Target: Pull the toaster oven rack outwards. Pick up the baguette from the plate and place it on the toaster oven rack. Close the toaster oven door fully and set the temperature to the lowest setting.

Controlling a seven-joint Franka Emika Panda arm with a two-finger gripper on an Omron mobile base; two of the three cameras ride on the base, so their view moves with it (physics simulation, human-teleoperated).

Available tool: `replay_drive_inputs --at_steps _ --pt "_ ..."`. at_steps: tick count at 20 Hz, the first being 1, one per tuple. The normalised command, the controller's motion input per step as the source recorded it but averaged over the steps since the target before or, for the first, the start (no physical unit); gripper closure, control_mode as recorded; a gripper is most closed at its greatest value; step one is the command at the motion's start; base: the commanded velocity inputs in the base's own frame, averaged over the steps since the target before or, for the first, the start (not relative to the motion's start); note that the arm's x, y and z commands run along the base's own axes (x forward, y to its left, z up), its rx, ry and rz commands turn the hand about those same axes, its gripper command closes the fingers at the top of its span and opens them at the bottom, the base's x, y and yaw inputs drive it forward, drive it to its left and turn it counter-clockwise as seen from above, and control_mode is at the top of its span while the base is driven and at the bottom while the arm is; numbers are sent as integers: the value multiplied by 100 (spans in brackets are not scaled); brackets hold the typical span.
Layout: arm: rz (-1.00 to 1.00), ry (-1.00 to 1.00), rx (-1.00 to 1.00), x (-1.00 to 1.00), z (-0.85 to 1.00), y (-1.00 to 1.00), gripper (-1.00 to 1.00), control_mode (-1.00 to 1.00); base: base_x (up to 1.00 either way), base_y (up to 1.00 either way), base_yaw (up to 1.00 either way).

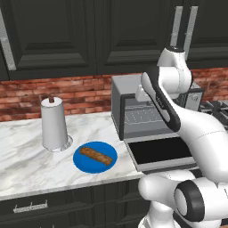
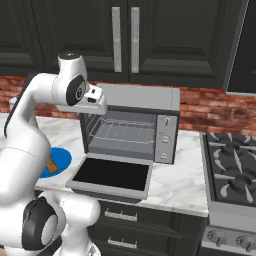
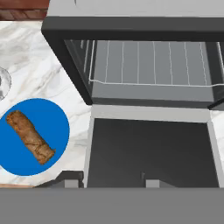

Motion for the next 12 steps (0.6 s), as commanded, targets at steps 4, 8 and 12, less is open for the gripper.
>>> replay_drive_inputs --at_steps 4,8,12 --pt "0 -2 0 0 -6 0 -100 -100 0 0 0" --pt "0 -15 0 0 -20 0 -100 -100 0 0 0" --pt "0 -19 0 0 -24 0 -100 -100 0 0 0"
